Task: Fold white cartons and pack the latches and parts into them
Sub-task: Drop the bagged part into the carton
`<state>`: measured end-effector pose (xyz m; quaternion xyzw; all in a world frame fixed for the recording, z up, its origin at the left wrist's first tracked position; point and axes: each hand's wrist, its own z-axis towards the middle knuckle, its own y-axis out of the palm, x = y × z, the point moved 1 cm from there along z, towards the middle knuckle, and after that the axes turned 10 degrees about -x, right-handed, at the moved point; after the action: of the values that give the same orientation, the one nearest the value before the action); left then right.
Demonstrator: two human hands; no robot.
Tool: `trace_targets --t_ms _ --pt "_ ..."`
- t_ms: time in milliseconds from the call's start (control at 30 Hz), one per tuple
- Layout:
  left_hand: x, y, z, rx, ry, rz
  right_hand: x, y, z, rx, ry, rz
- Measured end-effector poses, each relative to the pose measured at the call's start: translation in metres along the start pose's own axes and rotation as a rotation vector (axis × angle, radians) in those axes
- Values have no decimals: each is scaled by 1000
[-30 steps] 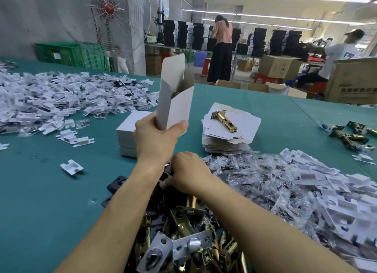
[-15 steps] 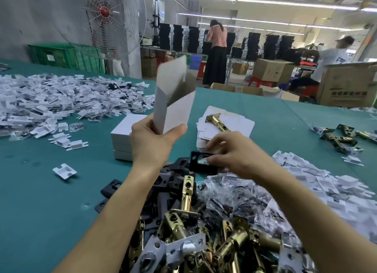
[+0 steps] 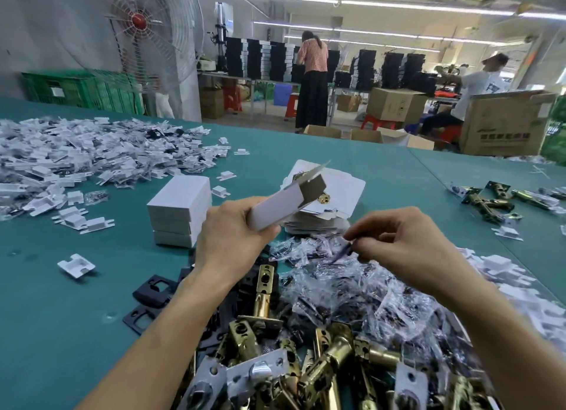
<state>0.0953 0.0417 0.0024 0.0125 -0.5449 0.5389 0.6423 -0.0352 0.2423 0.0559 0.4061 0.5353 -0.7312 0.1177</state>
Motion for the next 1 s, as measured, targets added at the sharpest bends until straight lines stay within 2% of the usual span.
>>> trace_targets --t_ms 67,133,233,333,433,533,667,900,1000 --pt "-2 2 1 -72 -83 31 -1 0 -3 -25 18 -10" --pt "-2 5 1 -155 -149 -36 -4 0 -4 -3 2 -6" --pt "-1 9 -1 -311 -257 -271 -9 -4 -1 124 -70 45" --pt "3 9 -4 -385 -284 -479 -17 -11 2 188 -206 144" --pt "8 6 -6 -403 -239 -600 -26 -19 6 288 -328 103" --pt "12 5 -8 -398 -145 -669 -41 -24 11 401 -492 -109" --pt "14 4 -7 -302 -26 -722 -60 -22 13 493 -686 -356" --pt "14 5 -6 -242 26 -751 -87 -1 16 439 -813 -496" --pt "15 4 -6 -248 29 -757 -91 4 21 388 -780 -603"
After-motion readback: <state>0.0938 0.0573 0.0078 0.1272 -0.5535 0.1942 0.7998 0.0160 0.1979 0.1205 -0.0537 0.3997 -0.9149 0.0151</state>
